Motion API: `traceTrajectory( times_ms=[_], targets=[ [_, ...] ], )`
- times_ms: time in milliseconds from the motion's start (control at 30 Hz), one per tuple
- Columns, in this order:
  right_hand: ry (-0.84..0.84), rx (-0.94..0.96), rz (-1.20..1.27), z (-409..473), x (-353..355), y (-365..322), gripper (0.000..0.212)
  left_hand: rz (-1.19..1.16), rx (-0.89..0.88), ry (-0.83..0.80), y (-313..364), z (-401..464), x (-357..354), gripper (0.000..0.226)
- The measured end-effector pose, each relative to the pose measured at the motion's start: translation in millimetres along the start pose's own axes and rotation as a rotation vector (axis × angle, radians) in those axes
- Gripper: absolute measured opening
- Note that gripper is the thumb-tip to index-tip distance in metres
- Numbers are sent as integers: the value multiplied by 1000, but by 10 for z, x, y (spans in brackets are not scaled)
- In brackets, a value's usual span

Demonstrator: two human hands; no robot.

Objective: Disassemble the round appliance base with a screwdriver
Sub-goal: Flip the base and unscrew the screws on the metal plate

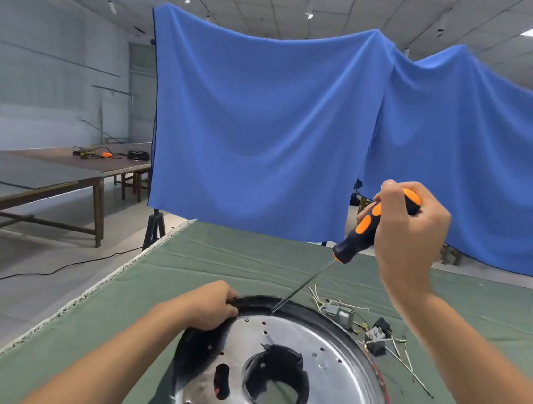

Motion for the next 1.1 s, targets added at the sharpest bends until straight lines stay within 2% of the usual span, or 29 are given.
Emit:
traceTrajectory(
  times_ms=[100, 233, 300, 367, 467, 567, 767, 1100],
  targets=[
    [-6, 12, -22, -22, 0, 11, 29, -16, -40, -3, 87, 96, -5, 24],
    [-23, 1, -26, -38, 14, 104, 28, 8, -2, 57, 172, 204, -70, 33],
    [-19, 5, -36, -36, 21, 131, 28, -23, 37, 92, 187, 217, -102, 24],
    [-5, 18, -35, -27, 21, 125, 28, -133, 55, 89, 181, 194, -129, 17],
    [-2, 20, -20, -7, -19, 110, 29, -388, 80, 4, 132, 98, -198, 27],
    [-32, 4, -17, 4, -101, 122, 28, -515, 75, -26, 115, 18, -238, 38],
    [-53, -6, -23, -14, -193, 130, 27, -557, 49, 58, 152, 10, -246, 40],
    [-37, 2, -69, -21, -180, 229, 28, -502, 19, 130, 178, -3, -222, 35]
  ],
)
Point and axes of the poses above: each hand's wrist, its own z-axis towards the middle knuckle, its own x-axis out of the back of the hand, y = z × x, the point moved 9 cm from there along z, towards the middle knuckle
